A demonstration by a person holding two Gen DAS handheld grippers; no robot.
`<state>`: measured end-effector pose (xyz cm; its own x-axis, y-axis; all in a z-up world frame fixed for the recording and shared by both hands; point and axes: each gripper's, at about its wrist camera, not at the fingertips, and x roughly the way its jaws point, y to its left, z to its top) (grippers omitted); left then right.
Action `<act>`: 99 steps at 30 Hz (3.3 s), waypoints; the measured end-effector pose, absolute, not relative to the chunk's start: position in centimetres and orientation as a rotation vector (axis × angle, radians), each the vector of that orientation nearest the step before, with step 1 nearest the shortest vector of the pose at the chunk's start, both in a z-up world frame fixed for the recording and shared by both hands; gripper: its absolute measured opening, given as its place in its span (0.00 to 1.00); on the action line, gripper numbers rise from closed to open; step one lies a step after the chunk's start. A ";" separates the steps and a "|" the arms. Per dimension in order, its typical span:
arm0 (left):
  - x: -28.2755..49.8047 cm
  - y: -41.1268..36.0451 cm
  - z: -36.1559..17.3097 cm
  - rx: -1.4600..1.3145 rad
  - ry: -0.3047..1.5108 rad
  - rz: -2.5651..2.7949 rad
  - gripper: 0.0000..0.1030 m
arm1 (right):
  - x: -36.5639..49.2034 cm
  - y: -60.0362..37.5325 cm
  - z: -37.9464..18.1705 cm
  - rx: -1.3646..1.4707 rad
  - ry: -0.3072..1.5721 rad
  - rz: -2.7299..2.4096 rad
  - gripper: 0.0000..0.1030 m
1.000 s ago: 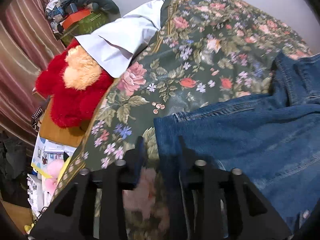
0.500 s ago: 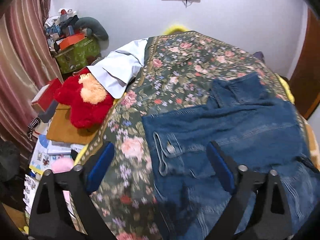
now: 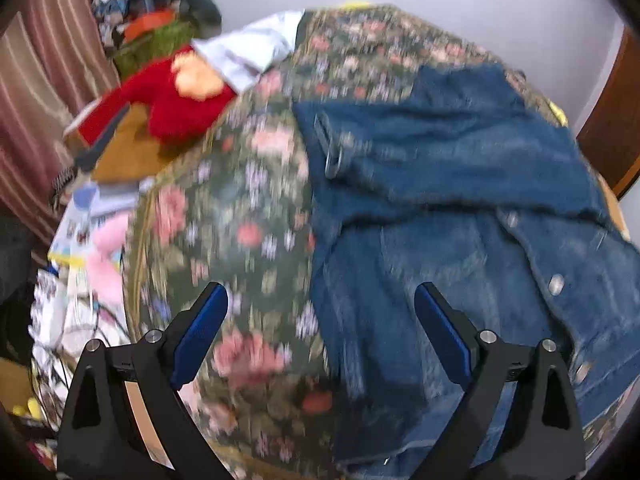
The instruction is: Fold large clothes
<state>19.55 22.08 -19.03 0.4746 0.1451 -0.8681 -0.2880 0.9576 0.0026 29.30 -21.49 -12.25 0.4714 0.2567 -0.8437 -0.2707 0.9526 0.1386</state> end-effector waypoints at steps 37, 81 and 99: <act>16.4 16.6 -12.5 -0.286 0.814 0.101 0.14 | 28.6 -18.6 -11.3 0.122 0.926 0.520 0.15; 42.4 25.2 -17.0 -0.018 0.965 0.386 0.66 | 54.0 -23.6 -12.3 0.053 0.982 0.222 0.16; 38.2 14.0 -20.6 0.075 1.042 0.053 0.80 | 44.2 -13.0 -15.1 -0.221 0.993 0.490 0.16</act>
